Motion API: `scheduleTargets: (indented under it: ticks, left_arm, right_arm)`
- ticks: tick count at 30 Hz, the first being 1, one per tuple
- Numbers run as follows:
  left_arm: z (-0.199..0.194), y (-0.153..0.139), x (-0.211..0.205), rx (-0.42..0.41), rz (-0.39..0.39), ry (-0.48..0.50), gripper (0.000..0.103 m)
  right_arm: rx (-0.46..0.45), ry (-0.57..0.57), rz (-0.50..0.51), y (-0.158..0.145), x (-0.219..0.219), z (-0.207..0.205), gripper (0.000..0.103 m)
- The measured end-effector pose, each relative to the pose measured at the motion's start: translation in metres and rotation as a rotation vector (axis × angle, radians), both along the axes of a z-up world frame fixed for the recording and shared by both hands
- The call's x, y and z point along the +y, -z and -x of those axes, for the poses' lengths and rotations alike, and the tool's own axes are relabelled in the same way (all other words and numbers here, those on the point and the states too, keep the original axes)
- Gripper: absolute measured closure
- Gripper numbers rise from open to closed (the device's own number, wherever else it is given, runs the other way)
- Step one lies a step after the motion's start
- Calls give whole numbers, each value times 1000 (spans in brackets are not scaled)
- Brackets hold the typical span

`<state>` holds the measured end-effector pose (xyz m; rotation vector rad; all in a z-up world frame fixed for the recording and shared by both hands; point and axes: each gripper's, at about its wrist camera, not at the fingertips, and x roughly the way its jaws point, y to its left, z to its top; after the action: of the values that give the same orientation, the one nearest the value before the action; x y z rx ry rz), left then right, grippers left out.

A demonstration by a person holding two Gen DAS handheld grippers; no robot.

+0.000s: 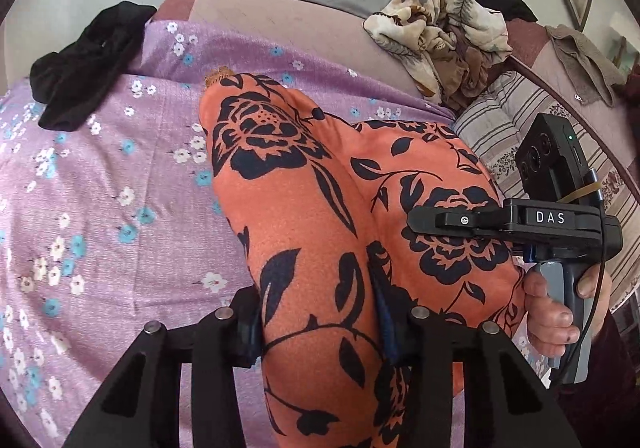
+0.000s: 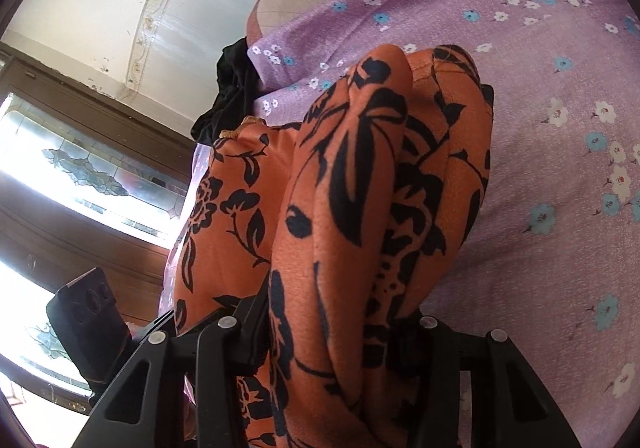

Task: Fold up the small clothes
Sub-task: 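Grasp the folded blouse with the left gripper while the right gripper holds it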

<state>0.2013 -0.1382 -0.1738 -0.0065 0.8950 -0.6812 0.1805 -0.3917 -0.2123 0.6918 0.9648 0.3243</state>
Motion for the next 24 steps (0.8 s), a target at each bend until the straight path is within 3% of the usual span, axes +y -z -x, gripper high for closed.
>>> scheduleTargets:
  ticks: [4, 11, 24]
  left_arm:
    - [16, -15, 24, -46, -22, -27, 56]
    - [39, -23, 60, -49, -50, -77, 56]
    - [66, 2, 76, 9, -70, -92, 56]
  right_arm:
    - [-27, -27, -12, -11, 20, 8, 55]
    - [-37, -71, -50, -11, 53, 24, 55]
    - [20, -90, -63, 15, 78, 44, 55]
